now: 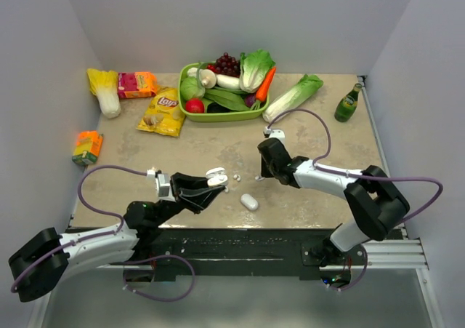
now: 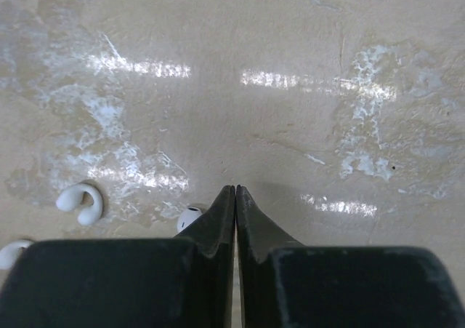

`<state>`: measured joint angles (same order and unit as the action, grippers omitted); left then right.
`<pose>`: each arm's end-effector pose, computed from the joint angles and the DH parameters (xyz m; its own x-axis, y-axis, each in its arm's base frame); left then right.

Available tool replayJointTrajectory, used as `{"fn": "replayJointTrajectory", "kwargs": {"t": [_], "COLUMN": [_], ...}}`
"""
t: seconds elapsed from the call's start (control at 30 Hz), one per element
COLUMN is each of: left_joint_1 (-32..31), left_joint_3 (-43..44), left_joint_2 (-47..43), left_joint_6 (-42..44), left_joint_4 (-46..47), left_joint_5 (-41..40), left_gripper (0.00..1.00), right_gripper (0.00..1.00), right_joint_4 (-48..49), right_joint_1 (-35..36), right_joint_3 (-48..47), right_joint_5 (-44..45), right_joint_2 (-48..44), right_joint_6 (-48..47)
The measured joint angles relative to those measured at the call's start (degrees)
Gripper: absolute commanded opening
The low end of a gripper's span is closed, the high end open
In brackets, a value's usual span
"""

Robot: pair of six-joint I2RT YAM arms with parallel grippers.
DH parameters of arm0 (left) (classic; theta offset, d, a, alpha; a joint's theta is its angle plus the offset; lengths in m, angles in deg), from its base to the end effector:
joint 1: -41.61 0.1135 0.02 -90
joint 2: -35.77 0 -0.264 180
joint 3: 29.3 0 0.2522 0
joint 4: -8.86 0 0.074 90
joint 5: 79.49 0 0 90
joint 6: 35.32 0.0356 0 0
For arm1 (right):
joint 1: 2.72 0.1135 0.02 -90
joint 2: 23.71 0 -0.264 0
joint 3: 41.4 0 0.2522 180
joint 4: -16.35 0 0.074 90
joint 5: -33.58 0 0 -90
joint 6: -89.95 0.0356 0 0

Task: Insert the wireless bluetooth earbuds into the charging case
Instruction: Turn over the left earbud at the center of the board.

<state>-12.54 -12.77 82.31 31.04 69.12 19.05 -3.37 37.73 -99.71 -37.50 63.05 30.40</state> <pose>0.0842 -0.1256 0.2340 -0.0813 -0.5646 -0.8213 0.9214 0.2716 -0.2779 0.2347 0.1850 0.1767 -0.7164 0.0192 -0.6974 -0.0999 0.9865 0.1297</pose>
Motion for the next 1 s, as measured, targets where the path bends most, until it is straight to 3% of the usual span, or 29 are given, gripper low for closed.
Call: {"fn": "replayJointTrajectory", "kwargs": {"t": [1.0], "left_joint_1": [-0.4], "left_joint_3": [0.0], "left_joint_2": [-2.7], "left_joint_6": [0.1], "left_joint_4": [0.0], "left_joint_5": [0.0], "left_gripper": [0.0], "right_gripper": [0.0], "right_joint_4": [2.8], "right_joint_1": [0.5], "right_joint_3": [5.7], "right_joint_5": [-5.1], "right_joint_2": [-0.3], "right_joint_6": [0.2]}}
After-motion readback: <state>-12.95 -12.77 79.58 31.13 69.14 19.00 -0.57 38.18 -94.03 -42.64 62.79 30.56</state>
